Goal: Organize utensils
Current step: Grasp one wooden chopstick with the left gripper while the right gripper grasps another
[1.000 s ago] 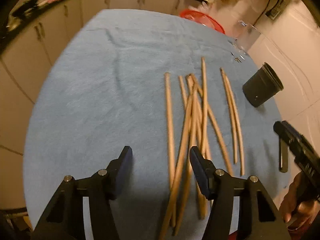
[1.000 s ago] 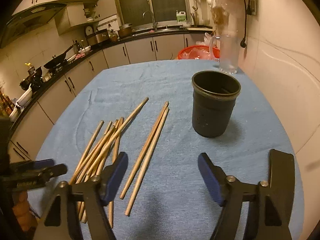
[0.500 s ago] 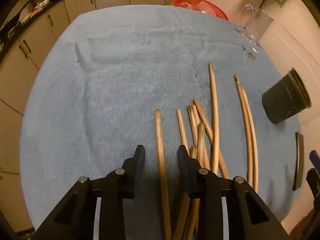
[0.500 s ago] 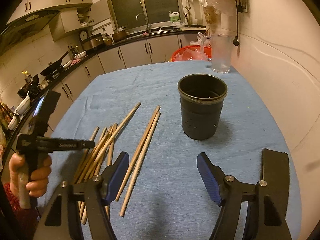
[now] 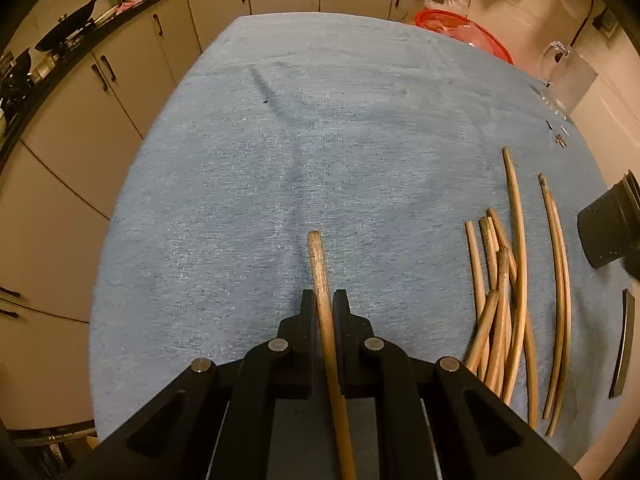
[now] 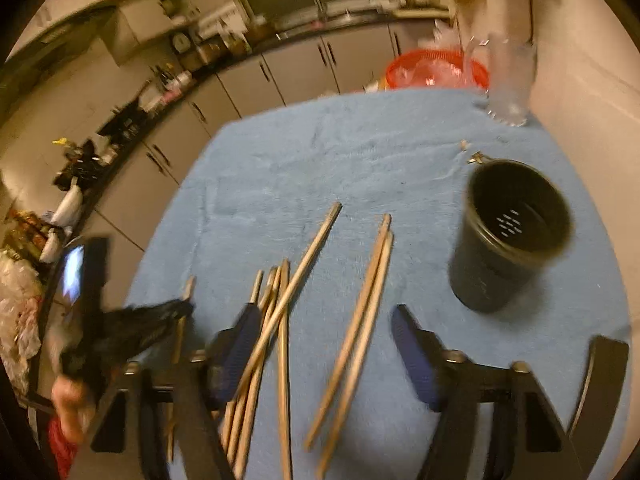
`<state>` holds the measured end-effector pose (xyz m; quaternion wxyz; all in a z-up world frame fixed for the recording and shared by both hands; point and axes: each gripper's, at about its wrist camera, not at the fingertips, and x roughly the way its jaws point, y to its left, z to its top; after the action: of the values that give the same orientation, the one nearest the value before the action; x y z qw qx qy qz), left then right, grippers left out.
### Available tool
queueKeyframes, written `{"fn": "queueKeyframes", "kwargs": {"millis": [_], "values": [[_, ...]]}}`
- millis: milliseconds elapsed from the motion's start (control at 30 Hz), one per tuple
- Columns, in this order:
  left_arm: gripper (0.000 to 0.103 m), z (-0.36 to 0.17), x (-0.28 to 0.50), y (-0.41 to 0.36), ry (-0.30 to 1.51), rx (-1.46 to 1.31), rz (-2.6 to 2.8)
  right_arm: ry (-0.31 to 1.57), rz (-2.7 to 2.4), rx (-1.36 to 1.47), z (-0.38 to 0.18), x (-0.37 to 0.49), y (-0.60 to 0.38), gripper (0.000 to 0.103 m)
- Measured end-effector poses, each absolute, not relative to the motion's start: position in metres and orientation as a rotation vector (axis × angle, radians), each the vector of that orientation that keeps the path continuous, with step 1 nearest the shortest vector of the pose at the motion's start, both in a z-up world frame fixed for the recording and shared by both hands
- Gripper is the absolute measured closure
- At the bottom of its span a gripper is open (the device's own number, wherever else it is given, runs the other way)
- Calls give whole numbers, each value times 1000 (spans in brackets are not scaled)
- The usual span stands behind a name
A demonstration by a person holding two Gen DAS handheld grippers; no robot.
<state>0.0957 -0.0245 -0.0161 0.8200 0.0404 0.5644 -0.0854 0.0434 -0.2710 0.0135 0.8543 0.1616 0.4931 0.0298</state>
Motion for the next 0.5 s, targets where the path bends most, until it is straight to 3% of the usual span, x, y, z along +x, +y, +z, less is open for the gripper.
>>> {"fn": "queueKeyframes", "kwargs": {"millis": [67,400,500], "values": [[93,-16,97,-24,1205,92,-190,1100,49,355,2,72,-267,54],[93,-20,96,-29,1192,163,-202,1231,-48,394,-43,158,-267,60],[92,-22,103,-33,1197,166,-196,1262,-45,317,-51,173,-252,71]]}}
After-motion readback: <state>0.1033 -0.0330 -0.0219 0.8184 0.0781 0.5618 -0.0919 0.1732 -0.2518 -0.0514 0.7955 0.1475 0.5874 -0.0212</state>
